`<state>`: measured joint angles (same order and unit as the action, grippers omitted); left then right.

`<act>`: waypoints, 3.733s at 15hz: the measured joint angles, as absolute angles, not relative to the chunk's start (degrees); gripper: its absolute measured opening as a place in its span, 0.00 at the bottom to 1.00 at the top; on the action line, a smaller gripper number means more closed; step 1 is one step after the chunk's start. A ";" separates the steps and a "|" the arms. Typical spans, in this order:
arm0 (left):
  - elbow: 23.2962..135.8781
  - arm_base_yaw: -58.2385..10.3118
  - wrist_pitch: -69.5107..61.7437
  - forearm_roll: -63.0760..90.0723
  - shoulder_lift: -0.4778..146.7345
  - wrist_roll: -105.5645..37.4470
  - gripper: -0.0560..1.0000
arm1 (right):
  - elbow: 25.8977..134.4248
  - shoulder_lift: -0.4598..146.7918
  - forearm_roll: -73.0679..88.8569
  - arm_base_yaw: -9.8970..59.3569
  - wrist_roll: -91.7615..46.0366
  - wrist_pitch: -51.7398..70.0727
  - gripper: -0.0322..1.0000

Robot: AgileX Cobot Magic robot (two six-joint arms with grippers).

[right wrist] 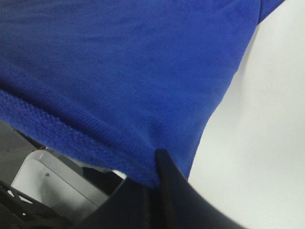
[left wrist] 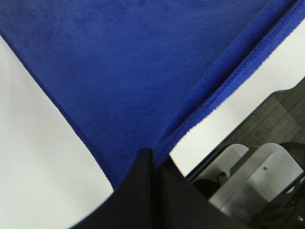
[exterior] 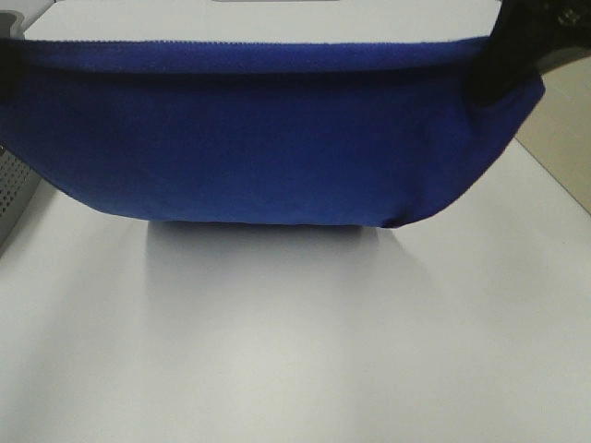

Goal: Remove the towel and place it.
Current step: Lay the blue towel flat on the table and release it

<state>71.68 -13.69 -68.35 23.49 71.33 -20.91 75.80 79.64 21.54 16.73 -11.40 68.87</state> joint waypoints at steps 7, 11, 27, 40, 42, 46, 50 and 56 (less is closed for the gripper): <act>54.55 -20.63 -66.58 24.87 70.36 -17.76 0.05 | 59.36 77.64 21.83 16.73 -11.52 68.75 0.05; 46.81 -20.80 -65.83 27.62 70.76 -15.70 0.05 | 49.90 77.52 25.04 16.73 -11.52 68.75 0.05; 40.16 -20.91 -66.69 29.79 79.13 -15.53 0.05 | 35.92 87.03 33.12 16.16 -14.44 66.00 0.05; 40.22 -20.91 -60.96 31.00 100.67 -18.91 0.05 | 35.87 102.90 35.41 16.04 -17.59 60.28 0.06; 40.22 -20.91 -60.96 30.37 100.84 -18.91 0.05 | 35.87 103.82 35.92 16.04 -18.85 59.64 0.08; 40.74 -20.86 -61.13 29.74 100.90 -19.94 0.05 | 35.52 104.11 35.87 15.76 -20.28 58.67 0.14; 40.74 -25.84 -60.85 32.66 100.96 -23.32 0.09 | 35.47 104.45 35.35 15.53 -20.45 58.27 0.20; 40.74 -29.97 -56.55 33.40 101.01 -22.35 0.47 | 35.47 104.45 35.64 15.53 -20.34 57.81 0.54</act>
